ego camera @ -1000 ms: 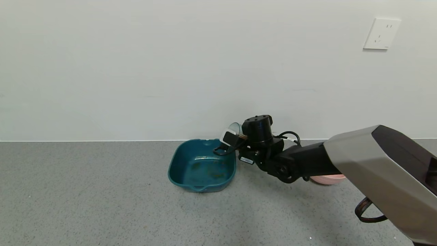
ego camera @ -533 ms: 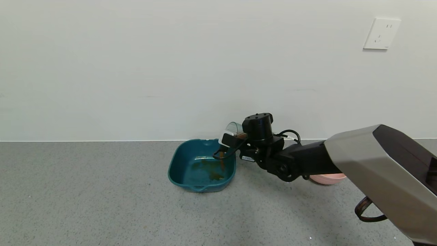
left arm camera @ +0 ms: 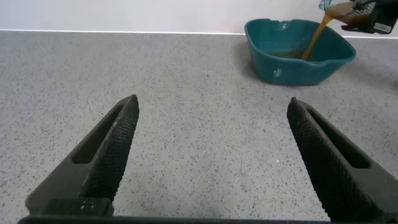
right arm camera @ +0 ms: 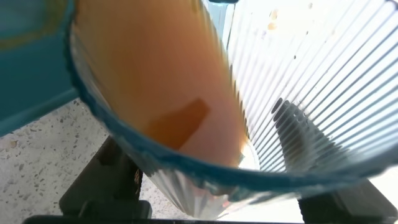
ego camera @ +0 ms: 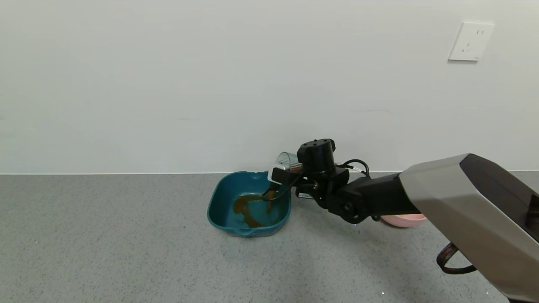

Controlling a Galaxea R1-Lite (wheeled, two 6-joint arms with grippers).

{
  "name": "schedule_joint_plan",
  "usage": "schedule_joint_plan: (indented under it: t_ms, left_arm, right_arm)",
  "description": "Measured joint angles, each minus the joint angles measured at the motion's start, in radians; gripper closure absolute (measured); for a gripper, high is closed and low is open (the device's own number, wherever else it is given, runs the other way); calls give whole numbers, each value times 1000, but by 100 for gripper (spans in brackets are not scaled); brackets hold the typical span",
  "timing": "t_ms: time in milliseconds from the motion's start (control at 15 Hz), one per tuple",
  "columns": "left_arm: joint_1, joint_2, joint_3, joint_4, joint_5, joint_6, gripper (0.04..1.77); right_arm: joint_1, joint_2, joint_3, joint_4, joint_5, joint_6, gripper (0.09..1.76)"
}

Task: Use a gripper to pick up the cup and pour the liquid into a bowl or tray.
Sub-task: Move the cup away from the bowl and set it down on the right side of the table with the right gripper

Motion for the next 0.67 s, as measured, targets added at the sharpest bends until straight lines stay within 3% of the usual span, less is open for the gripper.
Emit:
schedule_joint_plan:
  t_ms: [667]
  left_arm:
    - [0,0,0,0,0,0,9]
  right_arm:
    - [11,11,-18,1,-1,-111,50]
